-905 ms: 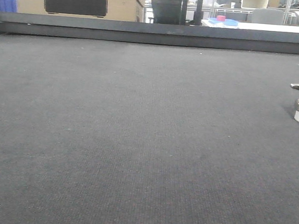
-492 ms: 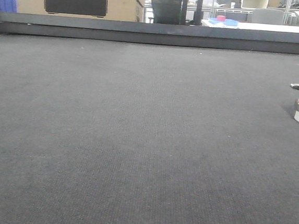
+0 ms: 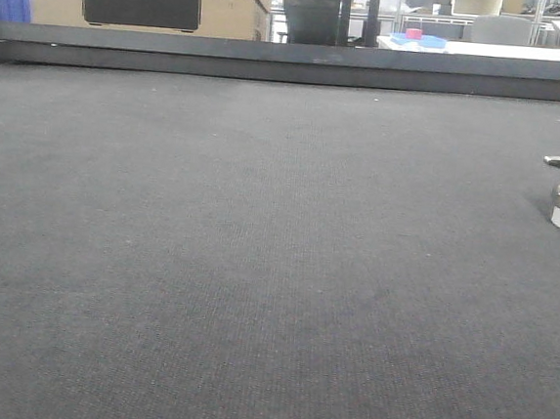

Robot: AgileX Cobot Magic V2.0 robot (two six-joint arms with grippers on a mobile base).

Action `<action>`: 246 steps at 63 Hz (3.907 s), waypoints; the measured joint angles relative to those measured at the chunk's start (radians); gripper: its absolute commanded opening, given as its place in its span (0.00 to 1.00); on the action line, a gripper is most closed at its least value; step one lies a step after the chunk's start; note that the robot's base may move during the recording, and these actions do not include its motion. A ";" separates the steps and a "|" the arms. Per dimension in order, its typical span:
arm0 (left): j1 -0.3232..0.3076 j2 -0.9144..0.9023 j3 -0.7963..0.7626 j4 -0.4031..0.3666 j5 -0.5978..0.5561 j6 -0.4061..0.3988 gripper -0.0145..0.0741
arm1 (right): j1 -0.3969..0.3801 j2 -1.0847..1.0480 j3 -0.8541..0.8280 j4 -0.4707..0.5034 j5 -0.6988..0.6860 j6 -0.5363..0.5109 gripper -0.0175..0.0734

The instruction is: Place valve from conveyor to right shelf box

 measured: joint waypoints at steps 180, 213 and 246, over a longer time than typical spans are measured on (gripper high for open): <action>-0.056 0.810 -0.996 0.001 0.840 -0.002 0.82 | -0.006 1.920 -1.600 -0.019 1.119 -0.033 0.02; 0.048 1.239 -1.477 -0.026 1.273 0.055 0.82 | -0.006 1.731 -1.447 -0.021 1.052 -0.033 0.02; 0.162 1.724 -1.705 -0.069 1.293 0.238 0.82 | -0.006 1.562 -1.320 -0.015 0.989 -0.033 0.02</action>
